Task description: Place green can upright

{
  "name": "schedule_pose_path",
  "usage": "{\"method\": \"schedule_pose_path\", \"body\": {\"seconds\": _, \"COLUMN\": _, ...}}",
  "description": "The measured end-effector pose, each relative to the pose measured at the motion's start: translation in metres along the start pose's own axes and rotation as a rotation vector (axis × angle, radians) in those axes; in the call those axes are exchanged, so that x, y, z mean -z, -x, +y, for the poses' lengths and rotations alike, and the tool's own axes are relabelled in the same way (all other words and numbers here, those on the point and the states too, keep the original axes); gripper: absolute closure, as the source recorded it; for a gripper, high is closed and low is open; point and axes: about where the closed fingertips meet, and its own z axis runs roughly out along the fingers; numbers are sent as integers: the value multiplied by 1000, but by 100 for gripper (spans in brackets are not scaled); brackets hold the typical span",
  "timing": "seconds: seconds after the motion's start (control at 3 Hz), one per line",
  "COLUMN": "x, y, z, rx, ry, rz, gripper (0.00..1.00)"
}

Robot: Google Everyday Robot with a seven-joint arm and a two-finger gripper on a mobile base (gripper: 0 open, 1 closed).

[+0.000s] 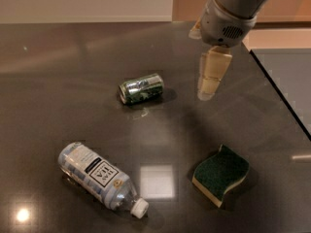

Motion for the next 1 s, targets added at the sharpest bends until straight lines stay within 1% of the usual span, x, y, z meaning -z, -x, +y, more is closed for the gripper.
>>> {"method": "schedule_pose_path", "body": {"seconds": 0.33, "x": -16, "y": 26, "z": -10, "rx": 74, "ry": 10, "rz": -17, "gripper": 0}}
{"method": "schedule_pose_path", "body": {"seconds": 0.67, "x": -33, "y": 48, "z": -18, "rx": 145, "ry": 36, "rz": -23, "gripper": 0}}
{"method": "schedule_pose_path", "body": {"seconds": 1.0, "x": -50, "y": 66, "z": -25, "rx": 193, "ry": 67, "rz": -24, "gripper": 0}}
